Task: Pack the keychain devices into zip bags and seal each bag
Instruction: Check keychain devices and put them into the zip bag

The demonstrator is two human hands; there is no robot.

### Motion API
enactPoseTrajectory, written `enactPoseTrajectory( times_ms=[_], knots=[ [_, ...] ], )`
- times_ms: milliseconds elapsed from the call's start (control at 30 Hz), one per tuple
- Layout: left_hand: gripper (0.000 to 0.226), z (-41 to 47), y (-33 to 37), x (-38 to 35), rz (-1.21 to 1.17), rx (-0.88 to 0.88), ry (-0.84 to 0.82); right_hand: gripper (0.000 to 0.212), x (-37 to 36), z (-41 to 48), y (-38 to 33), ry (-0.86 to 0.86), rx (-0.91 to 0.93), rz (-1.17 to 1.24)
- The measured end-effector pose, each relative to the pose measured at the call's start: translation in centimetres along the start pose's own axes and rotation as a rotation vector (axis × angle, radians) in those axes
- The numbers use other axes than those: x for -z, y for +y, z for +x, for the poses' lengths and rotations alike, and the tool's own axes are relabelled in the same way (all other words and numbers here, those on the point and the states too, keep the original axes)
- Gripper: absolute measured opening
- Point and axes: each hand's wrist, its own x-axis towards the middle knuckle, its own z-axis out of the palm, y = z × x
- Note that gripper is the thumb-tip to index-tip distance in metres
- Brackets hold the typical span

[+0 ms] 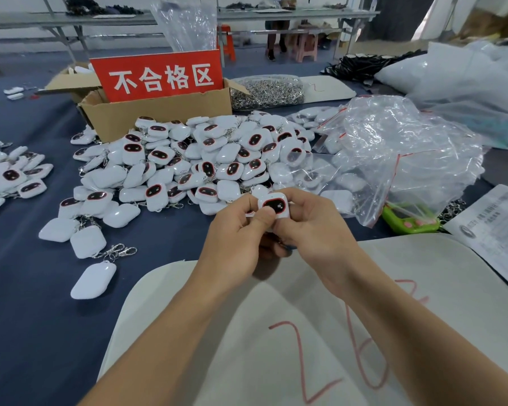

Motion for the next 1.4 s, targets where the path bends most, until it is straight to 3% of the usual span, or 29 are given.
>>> enactPoseTrajectory(
  times_ms=[167, 367, 533, 600, 633, 733, 1033, 1200, 1300, 1400],
  knots=[
    [0.021, 0.1, -0.1, 0.1, -0.011, 0.015, -0.013, 0.032, -0.1, 0.2, 0.3, 0.015, 0.008, 0.057],
    [0.022, 0.3, -0.2, 0.2, -0.010, 0.009, 0.012, 0.026, 0.2, 0.5, 0.3, -0.010, 0.034, -0.062],
    [0.020, -0.3, -0.4, 0.3, 0.586, -0.160, 0.331, 0.029, 0.8, 0.5, 0.3, 0.050, 0.111, -0.281],
    [0.017, -0.7, 0.0, 0.4, 0.550, -0.195, 0.432, 0.031, 1.0, 0.3, 0.1, 0.088, 0.132, -0.351],
    [0.026, -0.8, 0.1, 0.4, 0.531, -0.226, 0.440, 0.036, 1.1, 0.2, 0.0, 0.110, 0.158, -0.415],
    [0.035, -1.0, 0.2, 0.4, 0.494, -0.305, 0.369, 0.043, 1.5, 0.0, -0.2, 0.148, 0.231, -0.585],
    [0.024, -0.6, 0.0, 0.7, 0.442, -0.223, 0.367, 0.028, 1.3, 0.0, -0.1, 0.337, 0.237, -0.444],
    [0.034, -0.2, -0.2, 0.9, 0.460, -0.264, 0.336, 0.022, 1.4, 0.1, -0.1, 0.313, 0.260, -0.443],
    [0.029, 0.2, -0.4, 0.9, 0.355, -0.220, 0.285, 0.030, 1.7, 0.2, -0.1, 0.261, 0.243, -0.456],
    [0.022, 0.4, -0.3, 0.8, 0.248, -0.190, 0.276, 0.047, 1.6, 0.1, 0.1, 0.211, 0.243, -0.645]
  ],
)
